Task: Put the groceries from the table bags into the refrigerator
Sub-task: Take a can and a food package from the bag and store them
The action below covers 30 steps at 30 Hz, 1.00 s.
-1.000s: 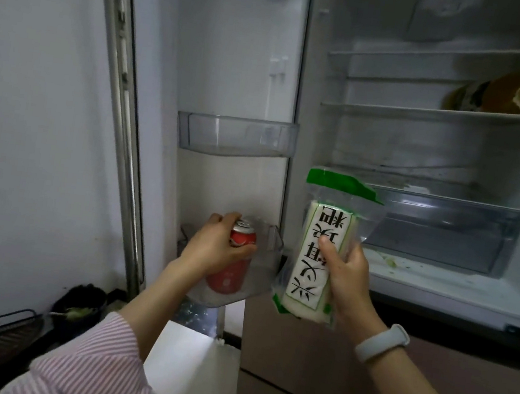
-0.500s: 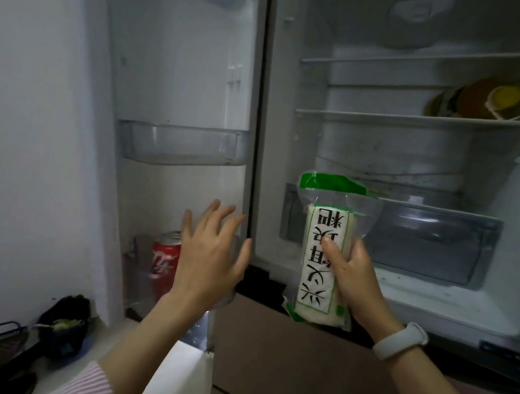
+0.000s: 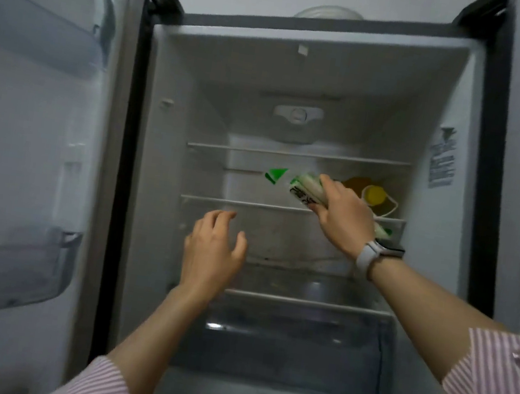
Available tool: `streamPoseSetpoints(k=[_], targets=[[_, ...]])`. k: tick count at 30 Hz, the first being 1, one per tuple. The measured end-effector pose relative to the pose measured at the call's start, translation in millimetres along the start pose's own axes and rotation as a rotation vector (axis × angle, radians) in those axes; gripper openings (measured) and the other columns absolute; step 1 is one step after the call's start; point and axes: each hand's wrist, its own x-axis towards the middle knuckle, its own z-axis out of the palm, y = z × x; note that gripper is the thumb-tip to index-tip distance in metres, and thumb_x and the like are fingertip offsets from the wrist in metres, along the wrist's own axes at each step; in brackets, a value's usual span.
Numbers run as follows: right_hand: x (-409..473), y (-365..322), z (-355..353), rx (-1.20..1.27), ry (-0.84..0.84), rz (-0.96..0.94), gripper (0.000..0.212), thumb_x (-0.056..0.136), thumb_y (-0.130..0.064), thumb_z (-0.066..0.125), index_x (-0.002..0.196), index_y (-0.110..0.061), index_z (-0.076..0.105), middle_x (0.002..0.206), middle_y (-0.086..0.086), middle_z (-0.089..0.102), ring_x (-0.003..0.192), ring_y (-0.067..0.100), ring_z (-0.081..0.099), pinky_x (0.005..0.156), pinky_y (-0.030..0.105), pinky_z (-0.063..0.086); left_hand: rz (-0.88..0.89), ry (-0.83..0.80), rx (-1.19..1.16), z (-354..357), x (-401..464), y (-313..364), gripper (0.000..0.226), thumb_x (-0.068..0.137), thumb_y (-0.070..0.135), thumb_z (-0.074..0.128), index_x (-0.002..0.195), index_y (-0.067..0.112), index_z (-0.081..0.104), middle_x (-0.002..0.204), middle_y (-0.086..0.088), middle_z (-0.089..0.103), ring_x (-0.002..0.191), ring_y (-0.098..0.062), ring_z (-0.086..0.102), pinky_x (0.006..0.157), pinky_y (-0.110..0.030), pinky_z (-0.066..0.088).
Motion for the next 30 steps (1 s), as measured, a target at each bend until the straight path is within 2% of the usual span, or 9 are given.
streamPoseSetpoints(k=[4, 9, 15, 18, 22, 24, 27, 28, 30], targets=[[58.9, 24.1, 36.4, -0.163, -0.008, -0.076, 0.050, 0.088, -0.029, 0.053, 0.135, -0.019, 0.038, 0.123, 0.009, 0.055, 0.109, 0.032, 0.051, 0.083, 0.039, 0.039, 0.000, 0.021, -0.001, 40.7, 59.4, -22.5, 0.043, 0.090, 0.025, 0.051, 0.131, 0.012, 0.045, 0.133, -0.008, 0.046, 0.123, -0.024, 0.042, 0.101, -0.041, 0.038], [96.0, 43.0, 105.2, -0.152, -0.147, -0.130, 0.047, 0.087, -0.034, 0.056, 0.132, -0.029, 0.042, 0.128, 0.004, 0.057, 0.113, 0.027, 0.053, 0.089, 0.037, 0.042, 0.028, 0.037, 0.055, 87.3, 112.4, -53.9, 0.047, 0.092, 0.028, 0.048, 0.136, 0.013, 0.040, 0.139, -0.008, 0.042, 0.128, -0.023, 0.037, 0.104, -0.042, 0.034], [127.6, 55.9, 131.1, 0.125, -0.447, -0.024, 0.052, 0.085, -0.025, 0.063, 0.134, -0.027, 0.045, 0.132, 0.003, 0.056, 0.112, 0.021, 0.055, 0.086, 0.026, 0.045, 0.118, 0.131, 0.255, 131.5, 135.8, -86.5, 0.054, 0.085, 0.039, 0.029, 0.118, 0.008, 0.059, 0.112, -0.013, 0.065, 0.103, -0.030, 0.062, 0.093, -0.055, 0.040], [126.6, 61.0, 123.5, 0.283, -0.511, -0.024, 0.048, 0.086, -0.021, 0.061, 0.132, -0.022, 0.048, 0.132, 0.001, 0.054, 0.115, 0.016, 0.054, 0.090, 0.019, 0.040, 0.132, 0.194, 0.261, 141.2, 135.4, -91.4, 0.051, 0.088, 0.036, 0.030, 0.120, 0.008, 0.058, 0.117, -0.013, 0.063, 0.107, -0.030, 0.059, 0.097, -0.050, 0.035], [107.5, 67.5, 110.8, 0.336, -0.535, -0.118, 0.041, 0.088, -0.030, 0.058, 0.128, -0.023, 0.052, 0.130, 0.003, 0.051, 0.119, 0.016, 0.048, 0.101, 0.025, 0.037, 0.169, 0.250, 0.259, 145.3, 136.2, -97.2, 0.049, 0.090, 0.036, 0.032, 0.124, 0.009, 0.056, 0.121, -0.013, 0.061, 0.108, -0.030, 0.058, 0.096, -0.044, 0.025], [95.4, 67.6, 104.3, 0.230, -0.457, -0.190, 0.039, 0.089, -0.041, 0.052, 0.124, -0.025, 0.056, 0.124, 0.002, 0.052, 0.112, 0.016, 0.049, 0.098, 0.031, 0.041, 0.195, 0.295, 0.259, 146.6, 136.5, -99.0, 0.047, 0.089, 0.034, 0.036, 0.123, 0.010, 0.058, 0.118, -0.012, 0.063, 0.103, -0.030, 0.060, 0.094, -0.042, 0.028], [76.1, 66.6, 99.0, -0.188, -0.182, -0.422, 0.054, 0.086, -0.055, 0.030, 0.116, -0.026, 0.063, 0.114, 0.000, 0.064, 0.100, 0.020, 0.059, 0.079, 0.033, 0.047, 0.225, 0.377, 0.262, 151.3, 137.9, -102.9, 0.044, 0.089, 0.033, 0.039, 0.122, 0.012, 0.059, 0.114, -0.011, 0.065, 0.097, -0.029, 0.060, 0.092, -0.041, 0.030], [70.4, 64.3, 97.6, -0.260, -0.201, -0.414, 0.060, 0.084, -0.058, 0.022, 0.121, -0.028, 0.059, 0.121, -0.002, 0.062, 0.104, 0.022, 0.059, 0.079, 0.033, 0.046, 0.226, 0.389, 0.255, 153.0, 138.5, -103.7, 0.044, 0.089, 0.033, 0.039, 0.122, 0.012, 0.058, 0.114, -0.011, 0.065, 0.097, -0.029, 0.060, 0.092, -0.042, 0.030], [65.0, 63.1, 94.4, -0.320, -0.354, -0.336, 0.071, 0.083, -0.067, 0.006, 0.137, -0.034, 0.037, 0.146, -0.010, 0.038, 0.128, 0.020, 0.043, 0.092, 0.034, 0.042, 0.226, 0.416, 0.250, 156.0, 139.7, -104.7, 0.044, 0.089, 0.032, 0.039, 0.123, 0.012, 0.058, 0.114, -0.011, 0.065, 0.097, -0.030, 0.058, 0.092, -0.043, 0.031]])
